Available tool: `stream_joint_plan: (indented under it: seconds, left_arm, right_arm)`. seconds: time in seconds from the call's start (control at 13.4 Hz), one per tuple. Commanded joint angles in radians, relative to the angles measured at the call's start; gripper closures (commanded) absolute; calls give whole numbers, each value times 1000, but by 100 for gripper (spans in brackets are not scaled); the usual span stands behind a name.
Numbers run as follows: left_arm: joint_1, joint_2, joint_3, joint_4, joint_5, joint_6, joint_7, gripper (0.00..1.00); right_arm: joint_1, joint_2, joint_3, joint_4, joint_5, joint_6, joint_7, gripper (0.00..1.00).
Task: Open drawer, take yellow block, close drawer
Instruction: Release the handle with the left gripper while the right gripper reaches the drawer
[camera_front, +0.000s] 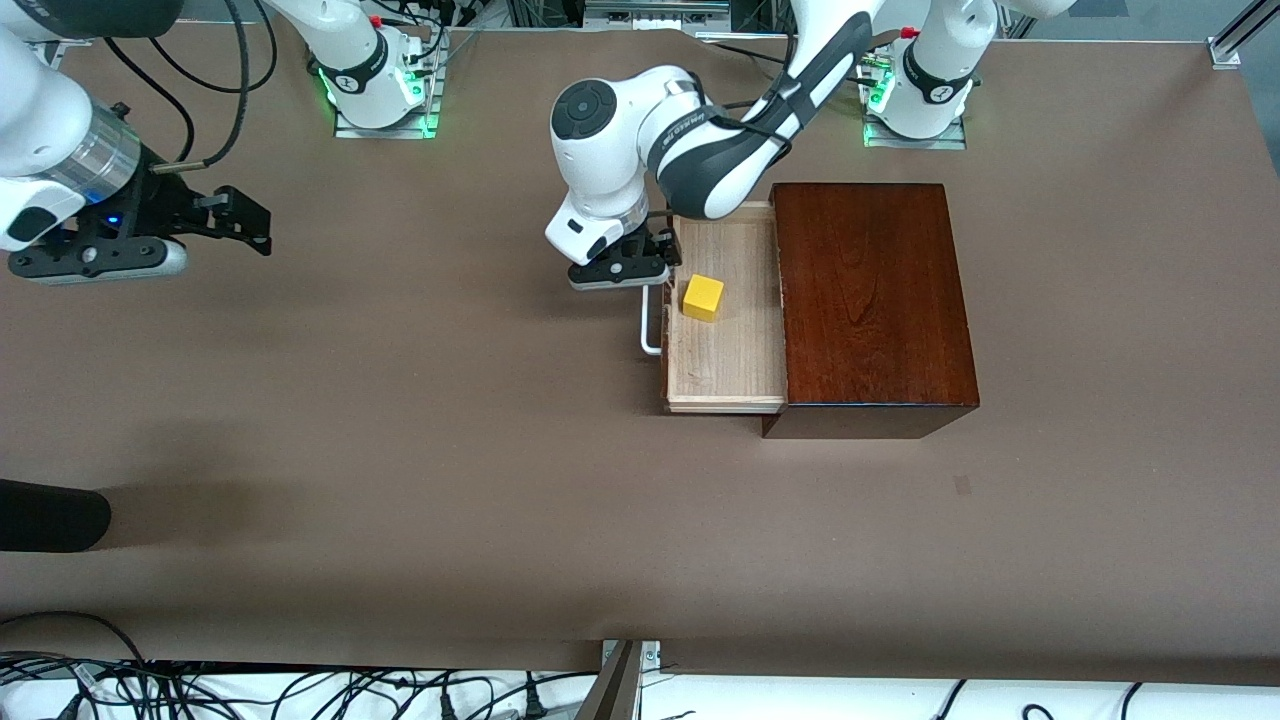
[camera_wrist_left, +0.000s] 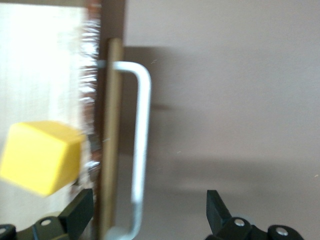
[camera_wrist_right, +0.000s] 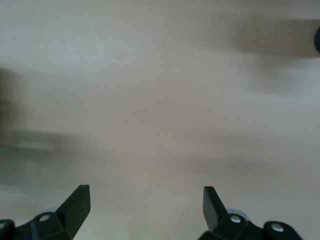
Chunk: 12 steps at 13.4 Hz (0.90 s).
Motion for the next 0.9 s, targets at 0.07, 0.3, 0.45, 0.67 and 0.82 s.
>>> stream_joint_plan:
  seconds: [0.07, 0.3, 0.45, 0.67, 0.82]
  left_arm:
    - [103, -155, -62, -18, -95, -170, 23, 0]
    - [212, -276, -63, -26, -188, -279, 155, 0]
    - [308, -362, -63, -52, -222, -351, 306, 0]
    - [411, -457, -30, -61, -245, -455, 478, 0]
    - [440, -502, 48, -63, -250, -506, 628, 0]
  right_arm:
    - [90, 12, 2, 16, 26, -5, 9, 0]
    - [149, 28, 2, 16, 47, 5, 2, 0]
    - [172, 49, 3, 26, 102, 5, -8, 0]
    - [267, 120, 3, 103, 112, 5, -9, 0]
    - [339, 164, 3, 138, 112, 7, -9, 0]
